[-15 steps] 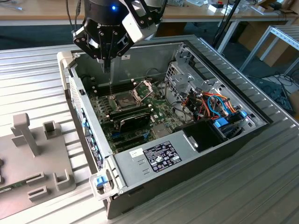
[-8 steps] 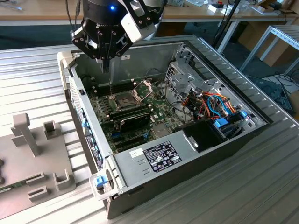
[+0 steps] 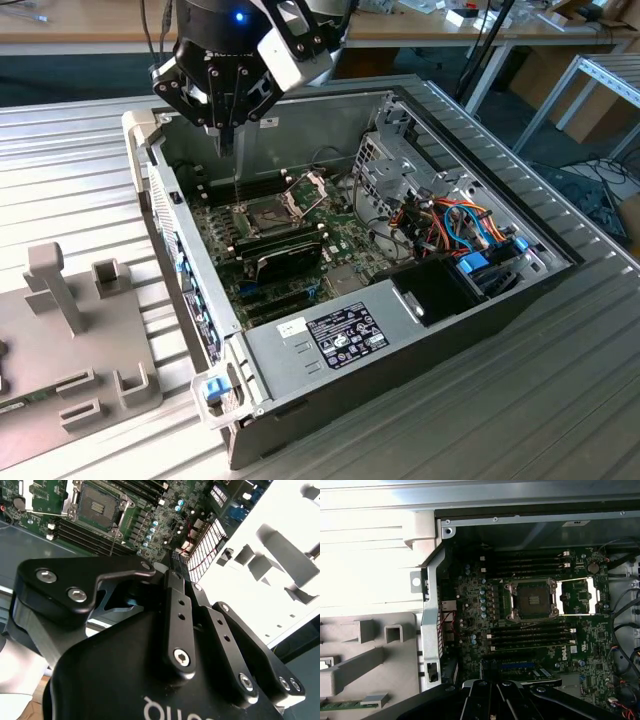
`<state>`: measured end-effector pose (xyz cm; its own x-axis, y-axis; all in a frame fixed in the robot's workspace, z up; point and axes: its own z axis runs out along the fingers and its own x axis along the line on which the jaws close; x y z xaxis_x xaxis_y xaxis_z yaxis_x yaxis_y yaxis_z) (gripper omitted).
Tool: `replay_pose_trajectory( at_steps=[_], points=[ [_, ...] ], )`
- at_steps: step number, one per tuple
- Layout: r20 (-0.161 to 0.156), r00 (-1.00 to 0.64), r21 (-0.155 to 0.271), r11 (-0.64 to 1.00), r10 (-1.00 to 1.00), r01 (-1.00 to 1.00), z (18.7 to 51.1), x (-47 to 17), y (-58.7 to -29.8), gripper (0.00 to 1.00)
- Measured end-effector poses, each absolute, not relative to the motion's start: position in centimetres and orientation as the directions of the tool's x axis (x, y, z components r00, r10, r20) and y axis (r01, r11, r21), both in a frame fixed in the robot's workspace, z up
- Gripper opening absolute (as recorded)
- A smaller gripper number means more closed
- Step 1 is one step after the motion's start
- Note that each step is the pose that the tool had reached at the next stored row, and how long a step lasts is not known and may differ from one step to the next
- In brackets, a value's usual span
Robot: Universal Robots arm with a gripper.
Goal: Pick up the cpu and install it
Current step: 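Reach for the cpu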
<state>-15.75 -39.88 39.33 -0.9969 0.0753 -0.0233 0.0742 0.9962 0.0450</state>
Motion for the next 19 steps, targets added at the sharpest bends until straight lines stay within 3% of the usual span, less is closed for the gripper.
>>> replay_pose_trajectory(
  at_steps=[19],
  points=[
    [-0.023,-0.997,0.045,0.996,0.075,0.074,39.3,-17.0,-39.9,0.11]
  ],
)
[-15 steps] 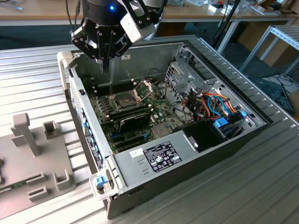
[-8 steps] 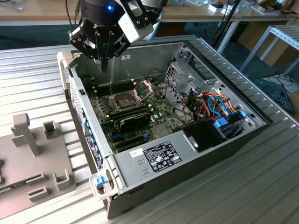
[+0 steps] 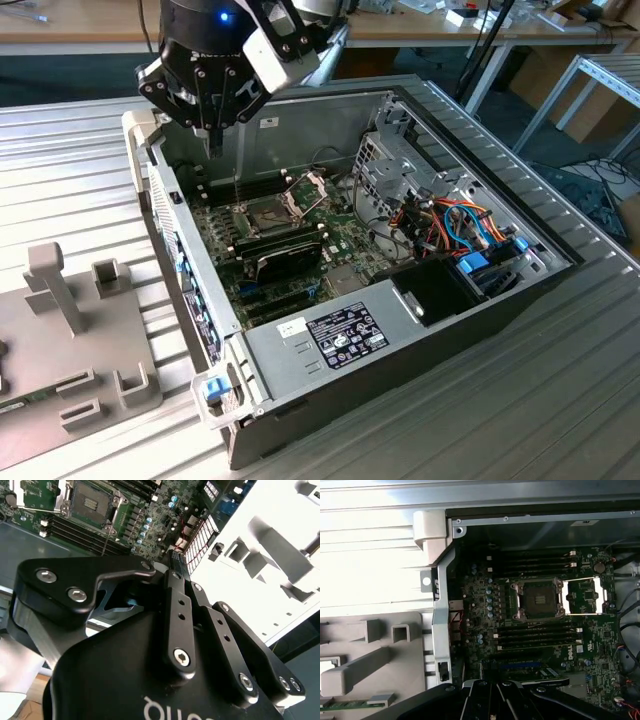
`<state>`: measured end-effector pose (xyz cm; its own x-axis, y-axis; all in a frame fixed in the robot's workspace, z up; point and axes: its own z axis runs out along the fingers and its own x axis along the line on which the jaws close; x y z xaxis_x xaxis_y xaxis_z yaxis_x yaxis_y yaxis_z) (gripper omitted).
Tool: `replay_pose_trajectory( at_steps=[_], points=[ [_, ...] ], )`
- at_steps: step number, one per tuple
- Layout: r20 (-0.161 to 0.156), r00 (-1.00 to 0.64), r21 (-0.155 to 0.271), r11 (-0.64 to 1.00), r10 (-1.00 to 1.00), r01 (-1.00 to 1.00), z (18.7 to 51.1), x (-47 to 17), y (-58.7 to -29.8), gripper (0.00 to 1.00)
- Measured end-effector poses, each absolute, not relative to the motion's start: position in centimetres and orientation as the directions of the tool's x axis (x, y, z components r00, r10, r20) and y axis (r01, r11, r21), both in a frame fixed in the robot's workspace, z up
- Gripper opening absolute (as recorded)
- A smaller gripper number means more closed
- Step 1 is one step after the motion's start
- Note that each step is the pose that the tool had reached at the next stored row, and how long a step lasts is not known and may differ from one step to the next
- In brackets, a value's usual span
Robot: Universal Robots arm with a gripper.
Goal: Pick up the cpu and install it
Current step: 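Reach for the cpu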
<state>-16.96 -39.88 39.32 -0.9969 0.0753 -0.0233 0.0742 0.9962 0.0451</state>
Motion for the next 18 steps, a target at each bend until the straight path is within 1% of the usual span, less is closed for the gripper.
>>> replay_pose_trajectory(
  at_steps=[18],
  points=[
    [-0.023,-0.997,0.045,0.996,0.075,0.074,39.3,-19.1,-39.9,0.11]
  ],
)
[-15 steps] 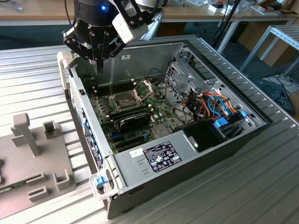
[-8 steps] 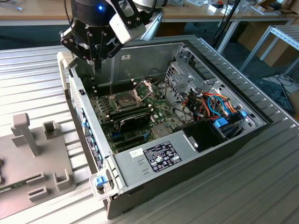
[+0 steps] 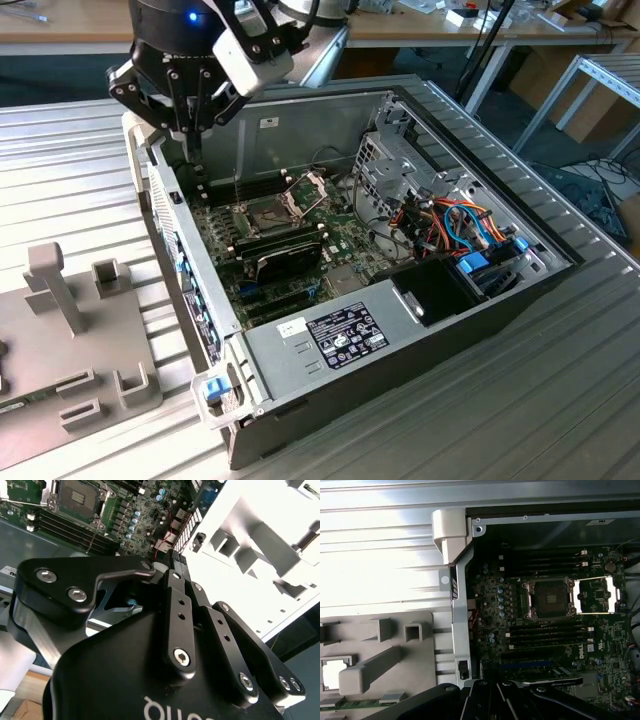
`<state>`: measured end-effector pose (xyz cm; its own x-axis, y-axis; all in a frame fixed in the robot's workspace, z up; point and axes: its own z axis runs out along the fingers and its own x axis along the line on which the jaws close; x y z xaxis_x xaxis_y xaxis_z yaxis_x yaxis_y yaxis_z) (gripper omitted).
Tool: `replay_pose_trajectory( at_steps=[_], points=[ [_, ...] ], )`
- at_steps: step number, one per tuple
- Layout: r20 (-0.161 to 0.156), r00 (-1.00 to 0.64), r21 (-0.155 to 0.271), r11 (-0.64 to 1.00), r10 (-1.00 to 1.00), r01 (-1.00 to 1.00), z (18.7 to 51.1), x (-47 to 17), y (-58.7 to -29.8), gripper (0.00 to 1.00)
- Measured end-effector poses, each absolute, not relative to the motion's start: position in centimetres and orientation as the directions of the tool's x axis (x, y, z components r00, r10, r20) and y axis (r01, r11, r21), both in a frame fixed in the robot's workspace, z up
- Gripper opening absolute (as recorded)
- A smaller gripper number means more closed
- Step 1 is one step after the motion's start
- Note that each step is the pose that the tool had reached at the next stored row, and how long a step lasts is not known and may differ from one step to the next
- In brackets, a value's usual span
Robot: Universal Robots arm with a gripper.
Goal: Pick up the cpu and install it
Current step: 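Reach for the cpu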
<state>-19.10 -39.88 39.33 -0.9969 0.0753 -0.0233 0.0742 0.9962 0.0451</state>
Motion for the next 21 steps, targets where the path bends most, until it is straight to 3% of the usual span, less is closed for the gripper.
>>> replay_pose_trajectory(
  at_steps=[21],
  points=[
    [-0.023,-0.997,0.045,0.996,0.075,0.074,39.3,-22.9,-39.9,0.11]
  ],
)
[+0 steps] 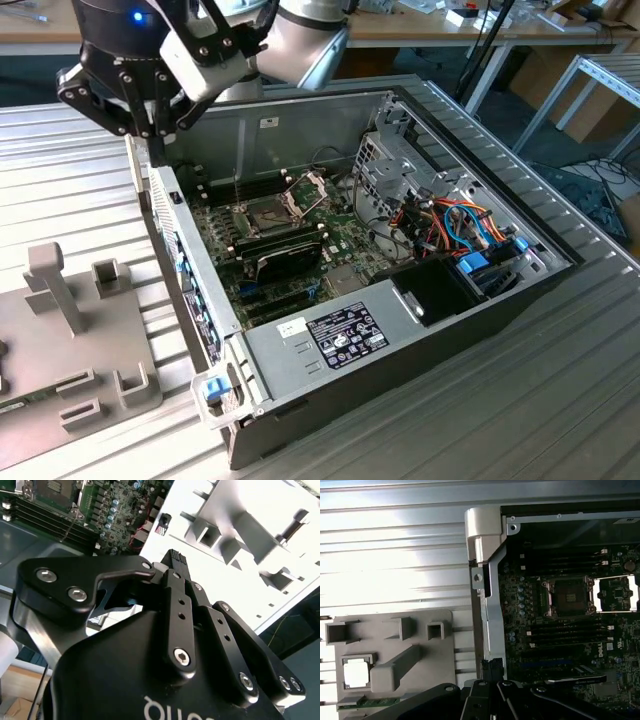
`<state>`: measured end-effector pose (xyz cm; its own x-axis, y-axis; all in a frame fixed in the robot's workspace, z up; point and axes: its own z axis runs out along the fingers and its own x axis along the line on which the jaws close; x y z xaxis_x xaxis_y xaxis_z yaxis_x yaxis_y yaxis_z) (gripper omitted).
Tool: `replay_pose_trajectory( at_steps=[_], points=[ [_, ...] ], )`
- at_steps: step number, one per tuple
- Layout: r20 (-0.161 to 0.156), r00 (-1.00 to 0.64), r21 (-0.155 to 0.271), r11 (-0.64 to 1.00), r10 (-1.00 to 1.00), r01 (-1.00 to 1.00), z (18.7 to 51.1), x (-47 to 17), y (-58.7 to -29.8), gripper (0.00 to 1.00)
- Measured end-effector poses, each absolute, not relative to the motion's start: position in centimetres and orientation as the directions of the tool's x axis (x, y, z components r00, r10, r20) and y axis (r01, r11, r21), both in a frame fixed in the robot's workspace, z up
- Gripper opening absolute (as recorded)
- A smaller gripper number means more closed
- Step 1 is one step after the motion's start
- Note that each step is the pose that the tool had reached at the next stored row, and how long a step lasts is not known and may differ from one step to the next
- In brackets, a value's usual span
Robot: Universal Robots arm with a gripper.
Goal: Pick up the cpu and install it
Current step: 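Reach for the cpu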
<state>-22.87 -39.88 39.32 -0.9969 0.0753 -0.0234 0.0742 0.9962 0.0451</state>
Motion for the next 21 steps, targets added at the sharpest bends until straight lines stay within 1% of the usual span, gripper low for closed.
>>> replay_pose_trajectory(
  at_steps=[21],
  points=[
    [-0.023,-0.997,0.045,0.996,0.075,0.074,39.3,-29.6,-39.9,0.11]
  ],
)
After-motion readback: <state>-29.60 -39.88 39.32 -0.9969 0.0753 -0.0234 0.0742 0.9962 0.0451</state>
